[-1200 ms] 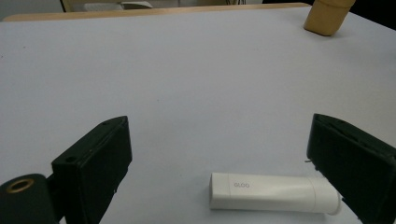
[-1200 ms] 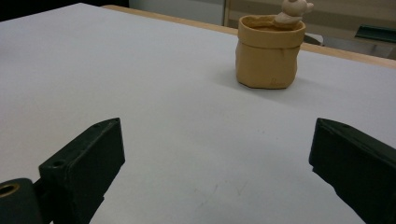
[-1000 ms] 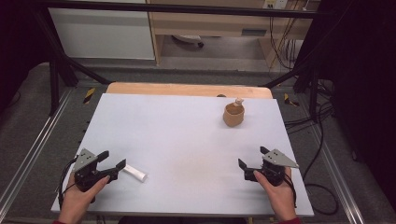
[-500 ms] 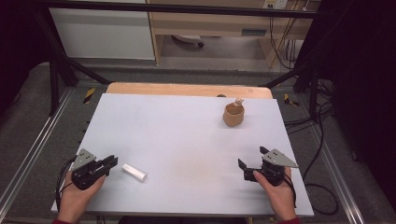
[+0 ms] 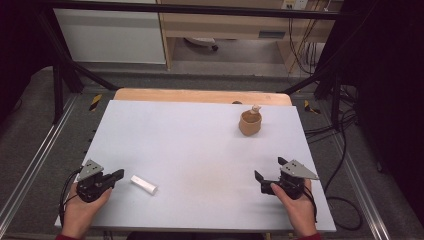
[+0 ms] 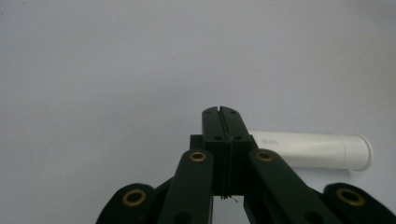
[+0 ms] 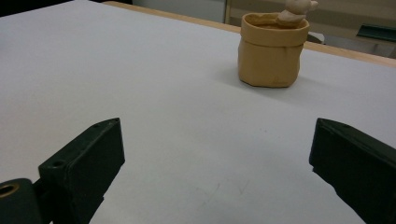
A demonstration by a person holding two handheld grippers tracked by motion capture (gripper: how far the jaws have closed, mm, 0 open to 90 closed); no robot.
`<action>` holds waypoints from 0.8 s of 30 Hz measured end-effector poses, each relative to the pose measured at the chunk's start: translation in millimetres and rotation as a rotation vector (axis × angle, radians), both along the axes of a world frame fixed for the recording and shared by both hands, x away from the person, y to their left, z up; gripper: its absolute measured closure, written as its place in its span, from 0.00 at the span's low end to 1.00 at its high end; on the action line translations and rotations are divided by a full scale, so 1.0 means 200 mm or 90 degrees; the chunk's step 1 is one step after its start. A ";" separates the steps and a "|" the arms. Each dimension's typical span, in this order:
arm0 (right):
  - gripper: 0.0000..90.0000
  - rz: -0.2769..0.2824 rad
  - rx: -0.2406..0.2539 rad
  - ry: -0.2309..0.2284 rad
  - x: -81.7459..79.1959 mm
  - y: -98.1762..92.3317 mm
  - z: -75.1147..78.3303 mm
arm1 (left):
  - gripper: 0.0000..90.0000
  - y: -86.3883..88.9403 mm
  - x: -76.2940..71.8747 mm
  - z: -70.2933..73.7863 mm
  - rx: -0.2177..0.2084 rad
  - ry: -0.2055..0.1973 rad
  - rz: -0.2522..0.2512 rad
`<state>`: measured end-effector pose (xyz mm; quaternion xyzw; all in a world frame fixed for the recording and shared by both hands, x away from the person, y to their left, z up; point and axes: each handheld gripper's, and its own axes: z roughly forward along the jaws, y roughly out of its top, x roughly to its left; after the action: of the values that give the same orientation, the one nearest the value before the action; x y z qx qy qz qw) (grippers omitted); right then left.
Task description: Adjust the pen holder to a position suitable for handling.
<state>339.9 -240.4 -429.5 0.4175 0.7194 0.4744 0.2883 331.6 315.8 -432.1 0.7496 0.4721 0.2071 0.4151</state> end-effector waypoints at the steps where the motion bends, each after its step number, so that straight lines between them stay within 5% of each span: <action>1: 0.04 0.000 0.000 0.000 0.00 0.00 0.00 | 1.00 0.00 0.00 0.00 0.003 0.006 -0.001; 24: 0.04 0.003 -0.004 0.006 0.00 0.01 0.00 | 1.00 -0.04 0.05 -0.06 0.019 0.058 -0.017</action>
<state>340.4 -238.8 -430.2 0.4172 0.7231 0.4709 0.2854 341.4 307.2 -443.8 0.7708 0.4771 0.1741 0.3846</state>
